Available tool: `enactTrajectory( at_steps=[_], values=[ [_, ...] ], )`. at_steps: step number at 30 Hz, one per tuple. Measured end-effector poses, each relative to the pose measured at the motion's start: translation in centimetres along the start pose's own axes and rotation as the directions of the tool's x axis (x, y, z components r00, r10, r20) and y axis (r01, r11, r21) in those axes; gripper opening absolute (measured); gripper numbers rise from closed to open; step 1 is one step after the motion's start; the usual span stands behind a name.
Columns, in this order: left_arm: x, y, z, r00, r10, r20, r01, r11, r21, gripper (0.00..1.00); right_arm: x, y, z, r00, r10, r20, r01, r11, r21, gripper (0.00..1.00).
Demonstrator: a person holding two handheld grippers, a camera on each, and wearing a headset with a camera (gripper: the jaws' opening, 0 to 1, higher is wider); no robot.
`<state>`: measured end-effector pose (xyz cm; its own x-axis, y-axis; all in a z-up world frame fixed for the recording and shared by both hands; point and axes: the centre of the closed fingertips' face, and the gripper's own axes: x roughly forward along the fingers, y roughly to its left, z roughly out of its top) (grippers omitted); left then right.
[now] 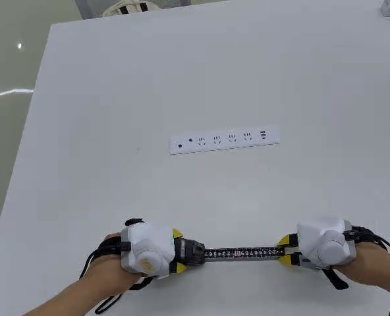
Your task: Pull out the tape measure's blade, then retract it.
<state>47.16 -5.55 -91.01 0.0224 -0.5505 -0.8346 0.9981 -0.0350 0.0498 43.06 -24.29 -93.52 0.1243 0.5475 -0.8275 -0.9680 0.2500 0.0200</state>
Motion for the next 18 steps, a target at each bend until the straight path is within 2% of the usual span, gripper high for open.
enactTrajectory(
  at_steps=[11,12,18],
  values=[
    [-0.1,0.0,0.1,1.0000,0.001,0.000,-0.001,1.000,-0.001,0.33,-0.8,-0.1,-1.1,1.0000,-0.003,-0.005,0.003,1.000,0.010,0.10],
    [-0.1,0.0,0.1,1.0000,0.001,-0.001,-0.001,1.000,-0.001,0.33,-1.2,-0.2,-1.7,0.9999,-0.012,-0.008,0.012,1.000,0.021,0.10],
    [-0.1,0.0,0.0,1.0000,0.001,-0.003,-0.001,1.000,-0.001,0.33,-1.7,-0.3,-2.3,0.9999,-0.015,-0.008,0.015,0.999,0.029,0.10]
  ],
)
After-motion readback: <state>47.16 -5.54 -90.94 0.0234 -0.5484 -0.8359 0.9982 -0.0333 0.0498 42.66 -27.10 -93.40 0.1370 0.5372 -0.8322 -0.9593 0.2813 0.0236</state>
